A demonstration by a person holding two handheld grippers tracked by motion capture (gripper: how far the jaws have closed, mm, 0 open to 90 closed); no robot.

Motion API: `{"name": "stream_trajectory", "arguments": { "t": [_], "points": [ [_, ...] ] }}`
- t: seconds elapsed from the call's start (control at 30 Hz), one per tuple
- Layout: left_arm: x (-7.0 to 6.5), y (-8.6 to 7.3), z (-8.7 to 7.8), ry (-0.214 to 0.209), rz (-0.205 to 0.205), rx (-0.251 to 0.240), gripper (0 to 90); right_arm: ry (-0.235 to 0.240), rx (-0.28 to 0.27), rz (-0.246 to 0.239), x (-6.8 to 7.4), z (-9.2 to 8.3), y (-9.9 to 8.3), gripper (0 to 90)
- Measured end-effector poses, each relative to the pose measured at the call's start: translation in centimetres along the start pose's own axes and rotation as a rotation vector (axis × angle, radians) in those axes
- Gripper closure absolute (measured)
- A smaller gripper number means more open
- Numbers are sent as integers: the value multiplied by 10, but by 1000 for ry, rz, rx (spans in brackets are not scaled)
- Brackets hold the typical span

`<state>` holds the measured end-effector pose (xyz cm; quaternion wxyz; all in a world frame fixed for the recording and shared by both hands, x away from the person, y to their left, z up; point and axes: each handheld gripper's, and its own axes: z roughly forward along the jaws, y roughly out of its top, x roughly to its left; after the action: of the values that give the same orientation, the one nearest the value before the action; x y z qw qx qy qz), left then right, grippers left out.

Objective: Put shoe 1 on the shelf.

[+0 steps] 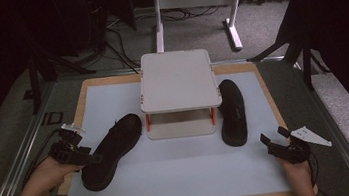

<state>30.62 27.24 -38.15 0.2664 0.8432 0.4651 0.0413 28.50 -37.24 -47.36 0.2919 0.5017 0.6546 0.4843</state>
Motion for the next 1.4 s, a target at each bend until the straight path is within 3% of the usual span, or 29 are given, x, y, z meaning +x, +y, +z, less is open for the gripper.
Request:
{"name": "stream_trajectory", "arguments": {
  "t": [0.07,0.2,0.37,0.5,0.67,0.9,1.1,1.4],
  "points": [
    [-1,-7,0,16,2,-14,416,0,2,-1,0,0,0,184],
    [-3,-18,-2,-17,-9,-87,417,-3,1,-1,1,0,0,184],
    [-6,-29,-4,-22,-9,-182,416,-2,2,-1,0,0,0,184],
    [-7,-39,-3,-29,-15,-216,416,-2,4,-1,0,0,0,184],
    [-9,-54,1,0,4,-277,414,-2,7,-3,1,0,0,184],
    [-7,-77,13,-22,-15,-448,431,-3,9,-4,1,1,0,184],
    [-8,-94,24,23,4,-582,432,-3,8,-4,1,0,0,184],
    [-7,-107,40,49,5,-659,482,-1,9,-7,1,1,0,184]
  ]
}}
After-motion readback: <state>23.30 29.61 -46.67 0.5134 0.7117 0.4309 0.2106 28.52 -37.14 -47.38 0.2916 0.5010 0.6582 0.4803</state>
